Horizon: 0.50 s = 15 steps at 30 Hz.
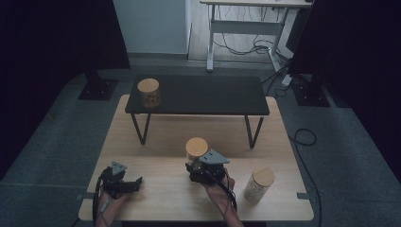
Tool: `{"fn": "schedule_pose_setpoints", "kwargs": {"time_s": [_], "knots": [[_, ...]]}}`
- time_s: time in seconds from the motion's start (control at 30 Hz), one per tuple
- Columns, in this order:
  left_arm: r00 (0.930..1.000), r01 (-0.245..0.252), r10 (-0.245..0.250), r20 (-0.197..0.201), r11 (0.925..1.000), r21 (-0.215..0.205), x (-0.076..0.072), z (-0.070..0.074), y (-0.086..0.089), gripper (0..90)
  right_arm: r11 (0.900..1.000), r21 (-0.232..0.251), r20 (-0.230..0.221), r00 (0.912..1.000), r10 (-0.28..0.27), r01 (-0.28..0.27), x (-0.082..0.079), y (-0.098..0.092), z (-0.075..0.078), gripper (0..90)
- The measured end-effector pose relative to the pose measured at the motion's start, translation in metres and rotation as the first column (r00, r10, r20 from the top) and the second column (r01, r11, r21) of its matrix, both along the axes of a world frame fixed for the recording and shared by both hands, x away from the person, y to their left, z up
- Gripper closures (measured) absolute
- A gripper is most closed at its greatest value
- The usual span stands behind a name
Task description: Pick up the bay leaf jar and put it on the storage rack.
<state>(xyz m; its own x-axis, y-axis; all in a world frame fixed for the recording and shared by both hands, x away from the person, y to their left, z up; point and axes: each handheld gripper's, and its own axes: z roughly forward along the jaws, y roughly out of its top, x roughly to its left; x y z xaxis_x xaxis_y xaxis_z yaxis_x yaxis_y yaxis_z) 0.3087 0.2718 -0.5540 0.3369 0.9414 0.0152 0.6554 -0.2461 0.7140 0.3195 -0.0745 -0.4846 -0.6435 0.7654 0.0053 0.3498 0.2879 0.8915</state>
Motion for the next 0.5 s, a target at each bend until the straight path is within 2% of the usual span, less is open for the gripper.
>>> {"fn": "schedule_pose_setpoints", "kwargs": {"time_s": [0.5], "knots": [[1.0000,0.000,0.000,0.000,1.0000,0.000,0.000,0.000,0.000,1.7,1.000,0.004,0.000,1.0000,-0.009,0.009,0.004,-0.001,0.012,25.3]]}}
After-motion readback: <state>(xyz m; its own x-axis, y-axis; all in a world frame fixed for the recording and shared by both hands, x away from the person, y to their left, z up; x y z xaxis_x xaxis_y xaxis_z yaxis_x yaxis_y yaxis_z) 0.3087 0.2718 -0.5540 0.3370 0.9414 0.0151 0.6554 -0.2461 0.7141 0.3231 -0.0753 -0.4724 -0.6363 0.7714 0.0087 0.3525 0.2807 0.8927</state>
